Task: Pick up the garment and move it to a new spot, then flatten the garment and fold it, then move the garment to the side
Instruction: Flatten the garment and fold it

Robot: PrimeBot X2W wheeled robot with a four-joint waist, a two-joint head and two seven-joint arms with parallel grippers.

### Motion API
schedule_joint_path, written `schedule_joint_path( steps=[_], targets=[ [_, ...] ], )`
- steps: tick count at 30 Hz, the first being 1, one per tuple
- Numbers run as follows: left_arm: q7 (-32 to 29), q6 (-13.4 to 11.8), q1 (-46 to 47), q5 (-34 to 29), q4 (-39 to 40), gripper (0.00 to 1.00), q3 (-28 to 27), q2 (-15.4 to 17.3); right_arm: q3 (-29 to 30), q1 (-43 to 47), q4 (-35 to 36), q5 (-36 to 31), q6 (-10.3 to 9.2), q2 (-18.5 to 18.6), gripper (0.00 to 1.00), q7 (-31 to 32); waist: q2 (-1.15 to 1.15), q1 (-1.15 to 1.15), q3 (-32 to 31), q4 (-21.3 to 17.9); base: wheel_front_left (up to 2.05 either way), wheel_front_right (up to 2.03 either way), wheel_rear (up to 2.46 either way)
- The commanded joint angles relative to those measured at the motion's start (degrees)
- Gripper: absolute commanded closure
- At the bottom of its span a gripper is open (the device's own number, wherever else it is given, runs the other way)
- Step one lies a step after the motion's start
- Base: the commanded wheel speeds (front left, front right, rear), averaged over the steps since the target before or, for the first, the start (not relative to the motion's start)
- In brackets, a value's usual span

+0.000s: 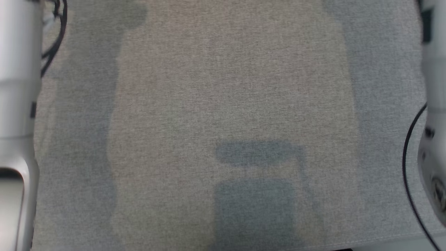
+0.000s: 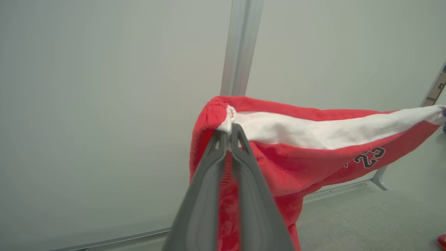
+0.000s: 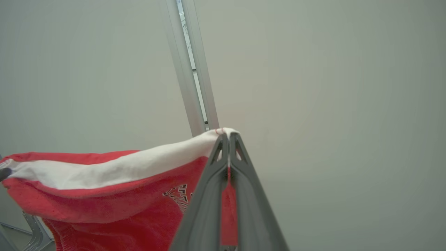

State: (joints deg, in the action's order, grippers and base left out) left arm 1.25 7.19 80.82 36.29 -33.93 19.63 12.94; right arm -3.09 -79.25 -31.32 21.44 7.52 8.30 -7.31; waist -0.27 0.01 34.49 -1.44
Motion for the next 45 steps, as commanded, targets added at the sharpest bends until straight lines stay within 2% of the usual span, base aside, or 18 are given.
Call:
schedule_joint_path(
  steps=[1,5,8,9,15,19,24,28,32,39,45],
  targets=[
    [2.28,0.32,-3.79,0.80,-0.07,1.00,3.18,1.04,-3.43,5.51,1.24,2.33,-0.06,1.50,1.00,-2.89,0.27,-0.01,0.44,-1.50,0.00,0.00,0.00],
    [7.47,0.33,-14.15,6.55,4.09,1.00,9.98,5.16,-11.10,19.25,7.43,8.91,-0.06,5.45,1.00,-6.46,0.27,-0.01,-1.13,-1.84,0.00,0.00,0.00],
    [10.36,0.33,-24.03,9.92,7.28,1.00,13.91,7.96,-13.81,31.47,12.36,12.28,-0.03,8.92,1.00,-7.47,0.27,-0.01,-3.98,-1.63,0.00,0.00,0.00],
    [10.36,0.33,-24.03,9.92,7.28,1.00,13.91,7.96,-13.81,31.47,12.36,12.28,-0.03,8.92,1.00,-7.47,0.27,-0.01,-3.98,-1.63,0.00,0.00,0.00],
    [12.91,0.09,-42.93,14.34,14.41,1.00,15.48,11.79,-12.61,51.46,21.88,15.91,-0.04,11.54,1.00,-7.86,0.27,-0.01,-10.25,-1.33,0.00,0.00,0.00],
    [13.18,-3.02,-54.92,15.42,20.50,1.00,16.36,13.52,-12.93,62.03,26.54,17.52,-0.04,13.32,1.00,-7.88,0.27,-0.01,-14.60,-1.15,0.00,0.00,0.00],
    [12.60,-9.80,-69.69,15.82,27.72,1.00,18.64,15.14,-12.44,72.99,27.37,18.89,-0.07,16.71,1.00,-7.90,0.27,-0.01,-19.27,-0.47,0.00,0.00,0.00],
    [12.40,-15.08,-79.20,17.14,32.11,1.00,19.92,15.39,-11.46,80.02,27.21,19.99,-0.10,18.98,1.00,-7.90,0.27,-0.01,-21.40,0.50,0.00,0.00,0.00],
    [12.61,-18.13,-85.26,19.71,34.82,1.00,19.88,14.02,-9.82,85.76,26.96,20.43,-0.11,19.49,1.00,-7.91,0.27,-0.01,-22.67,1.94,0.00,0.00,0.00],
    [11.75,-18.92,-86.58,19.91,36.21,1.00,21.14,12.88,-10.36,88.52,26.67,19.56,-0.10,19.01,1.00,-7.55,0.27,-0.01,-23.98,2.89,0.00,0.00,0.00],
    [11.07,-19.10,-87.29,20.86,37.16,1.00,20.54,14.10,-10.92,87.43,27.53,19.81,-0.10,19.27,1.00,-6.56,0.27,-0.01,-24.64,2.14,0.00,0.00,0.00]
  ],
)
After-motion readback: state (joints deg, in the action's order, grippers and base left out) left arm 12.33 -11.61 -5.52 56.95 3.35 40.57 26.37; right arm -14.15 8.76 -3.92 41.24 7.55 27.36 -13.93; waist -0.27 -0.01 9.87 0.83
